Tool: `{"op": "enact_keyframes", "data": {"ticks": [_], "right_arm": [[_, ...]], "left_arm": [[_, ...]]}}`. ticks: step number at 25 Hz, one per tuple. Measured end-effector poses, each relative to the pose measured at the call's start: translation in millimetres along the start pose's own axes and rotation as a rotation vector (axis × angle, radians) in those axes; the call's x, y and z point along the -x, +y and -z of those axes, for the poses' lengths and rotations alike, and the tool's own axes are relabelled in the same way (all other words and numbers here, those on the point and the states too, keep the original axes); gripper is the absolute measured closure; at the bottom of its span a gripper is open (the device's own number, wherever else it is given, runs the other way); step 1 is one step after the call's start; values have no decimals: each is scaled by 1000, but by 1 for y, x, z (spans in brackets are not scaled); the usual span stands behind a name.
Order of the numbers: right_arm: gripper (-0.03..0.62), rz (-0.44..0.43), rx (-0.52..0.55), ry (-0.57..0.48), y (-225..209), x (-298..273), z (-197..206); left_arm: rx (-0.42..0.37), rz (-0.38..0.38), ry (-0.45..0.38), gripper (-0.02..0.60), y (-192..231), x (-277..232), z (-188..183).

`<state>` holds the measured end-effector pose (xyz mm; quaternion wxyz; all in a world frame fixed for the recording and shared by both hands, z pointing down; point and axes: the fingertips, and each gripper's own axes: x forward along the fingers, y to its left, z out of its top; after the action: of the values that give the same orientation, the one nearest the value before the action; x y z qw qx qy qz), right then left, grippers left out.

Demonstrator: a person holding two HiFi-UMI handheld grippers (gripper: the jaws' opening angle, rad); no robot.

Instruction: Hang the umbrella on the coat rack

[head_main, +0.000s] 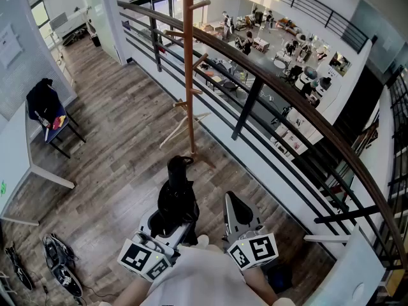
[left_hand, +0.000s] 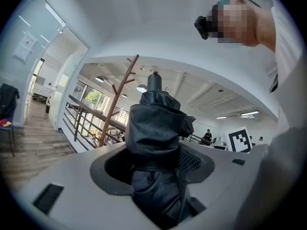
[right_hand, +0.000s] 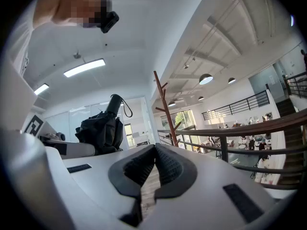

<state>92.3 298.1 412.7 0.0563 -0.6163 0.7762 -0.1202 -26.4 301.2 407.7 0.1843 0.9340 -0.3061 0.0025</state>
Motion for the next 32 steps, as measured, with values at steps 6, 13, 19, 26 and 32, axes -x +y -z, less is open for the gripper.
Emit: {"op": "enact_keyframes", "data": {"ticks": [6,13,19,26,32], "right_arm": [[560,-2,19,37,7,8,13],[560,-5,-17,0,-2,8,1],[559,-33,-20,6,2,-6,5],[559,-42,-13,25,9,-76,5],[560,-27,-9,14,10,-157,-10]], "left_arm": [[6,-8,3,314,-2,1,3],[-5,-11,17,314,-5,0,4],[-1,-27,26,314,6,-5,4],[11,-28,11,313,71,-26,-22],[3,-5,1,314,139,-61,-63]]}}
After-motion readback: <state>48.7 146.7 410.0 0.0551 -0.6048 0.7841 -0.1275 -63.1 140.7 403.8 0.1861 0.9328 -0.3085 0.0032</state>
